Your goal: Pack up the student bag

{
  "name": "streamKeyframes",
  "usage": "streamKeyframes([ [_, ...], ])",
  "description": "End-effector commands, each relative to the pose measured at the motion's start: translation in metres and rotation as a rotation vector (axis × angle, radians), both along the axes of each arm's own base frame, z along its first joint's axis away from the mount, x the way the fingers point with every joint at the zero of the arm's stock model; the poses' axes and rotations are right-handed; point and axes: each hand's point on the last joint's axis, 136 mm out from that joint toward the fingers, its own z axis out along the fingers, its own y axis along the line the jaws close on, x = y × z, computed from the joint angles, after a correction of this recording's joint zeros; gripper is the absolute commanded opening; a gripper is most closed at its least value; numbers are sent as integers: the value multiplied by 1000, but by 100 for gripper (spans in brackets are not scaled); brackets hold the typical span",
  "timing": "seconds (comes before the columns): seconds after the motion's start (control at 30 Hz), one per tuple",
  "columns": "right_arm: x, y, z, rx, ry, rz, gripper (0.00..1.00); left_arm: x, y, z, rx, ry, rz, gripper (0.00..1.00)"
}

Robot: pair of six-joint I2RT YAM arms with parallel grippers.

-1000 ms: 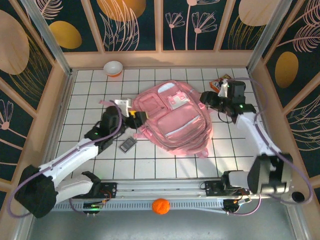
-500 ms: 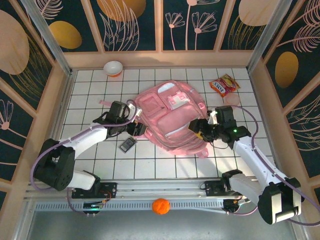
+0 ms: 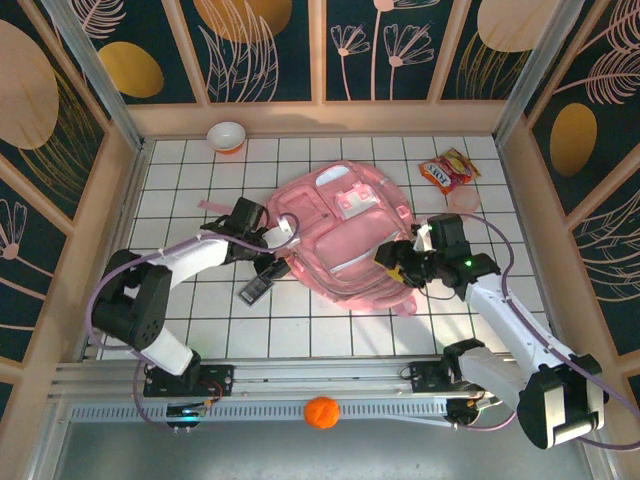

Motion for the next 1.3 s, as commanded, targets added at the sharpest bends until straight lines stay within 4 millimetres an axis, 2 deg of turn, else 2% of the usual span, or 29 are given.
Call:
streamKeyframes([
  [0.0, 1, 2, 4, 3, -9, -11, 59, -8, -10, 1, -30, 10, -129, 59],
  [0.1, 0, 2, 4, 2, -12, -13, 59, -16, -16, 3, -67, 53, -172, 49],
  [0.23, 0, 1, 2, 4, -14, -24, 58, -24, -22, 9, -128, 61, -179, 39],
  [0.37, -1, 5, 1, 18, -13, -16, 58, -26, -29, 21, -186, 59, -180, 38],
  [0.53, -2, 7, 1, 19, -15, -11, 58, -26, -29, 21, -189, 70, -159, 33],
  [0.6, -2, 7, 1, 17, -14, -12, 58, -18, -24, 16, -164, 49, -106, 31],
  [0.7, -2, 7, 0, 15, -14, -13, 59, -6, -15, 5, -100, 20, -34, 34],
  [0.9, -3, 8, 1, 17, -14, -11, 59, 3, -14, 0, -90, 29, 14, 31],
  [1.13, -5, 7, -3, 27, -1, -43, 59, -2, -18, 11, -127, 23, -4, 15],
  [1.27, -3, 14, 5, 61, -15, -55, 58, -1, -14, 19, -116, -20, 1, 8],
])
